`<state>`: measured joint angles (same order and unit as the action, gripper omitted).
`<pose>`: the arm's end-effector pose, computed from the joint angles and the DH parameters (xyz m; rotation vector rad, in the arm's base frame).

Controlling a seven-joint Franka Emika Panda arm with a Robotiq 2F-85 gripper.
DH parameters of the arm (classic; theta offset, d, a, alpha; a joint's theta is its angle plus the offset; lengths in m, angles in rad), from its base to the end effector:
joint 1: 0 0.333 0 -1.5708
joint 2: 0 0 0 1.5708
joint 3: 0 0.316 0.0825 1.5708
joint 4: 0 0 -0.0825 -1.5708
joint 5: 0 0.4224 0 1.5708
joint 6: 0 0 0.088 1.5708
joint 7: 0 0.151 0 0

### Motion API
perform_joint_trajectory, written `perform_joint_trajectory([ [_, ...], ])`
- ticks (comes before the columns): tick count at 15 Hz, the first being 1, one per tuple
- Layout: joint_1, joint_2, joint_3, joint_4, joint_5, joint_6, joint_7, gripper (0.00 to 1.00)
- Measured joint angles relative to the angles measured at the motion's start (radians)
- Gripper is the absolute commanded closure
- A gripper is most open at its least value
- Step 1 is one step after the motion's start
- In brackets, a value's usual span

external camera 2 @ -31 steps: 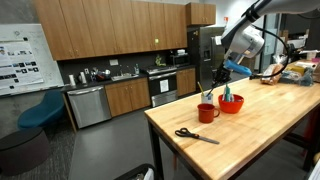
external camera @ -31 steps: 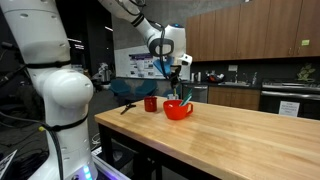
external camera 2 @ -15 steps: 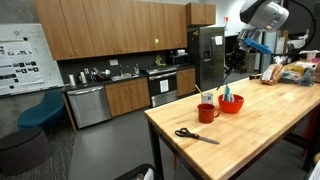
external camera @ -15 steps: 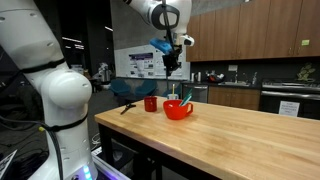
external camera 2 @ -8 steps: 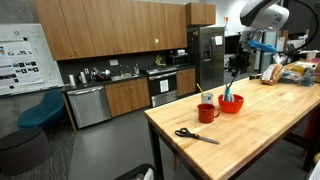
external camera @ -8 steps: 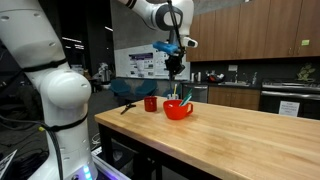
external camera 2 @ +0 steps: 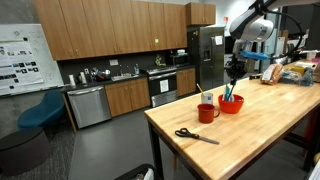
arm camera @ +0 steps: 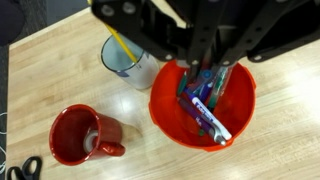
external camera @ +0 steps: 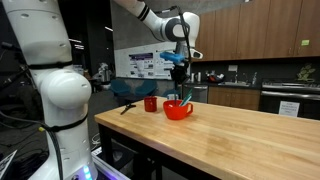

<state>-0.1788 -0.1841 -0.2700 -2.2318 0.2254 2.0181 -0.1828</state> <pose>0.4791 -0.2066 0.3844 -2.8438 0.5212 -0.0590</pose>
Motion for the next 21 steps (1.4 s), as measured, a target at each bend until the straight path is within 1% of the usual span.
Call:
perform_joint_trajectory([
  [2,0.000,0.033,0.001,0.023,-0.005,0.000,0.000,0.50],
  [5,0.000,0.056,0.006,0.053,-0.007,0.000,0.000,0.28],
  [7,0.000,0.060,0.014,0.070,-0.007,0.001,0.000,0.16],
  [9,0.004,0.060,0.026,0.084,-0.007,0.002,-0.001,0.08],
  [10,0.007,0.060,0.034,0.089,-0.007,0.004,-0.002,0.01],
  [14,0.035,0.063,0.067,0.090,0.002,0.049,-0.052,0.00],
  [21,0.085,0.079,0.099,0.044,0.036,0.214,-0.243,0.00],
])
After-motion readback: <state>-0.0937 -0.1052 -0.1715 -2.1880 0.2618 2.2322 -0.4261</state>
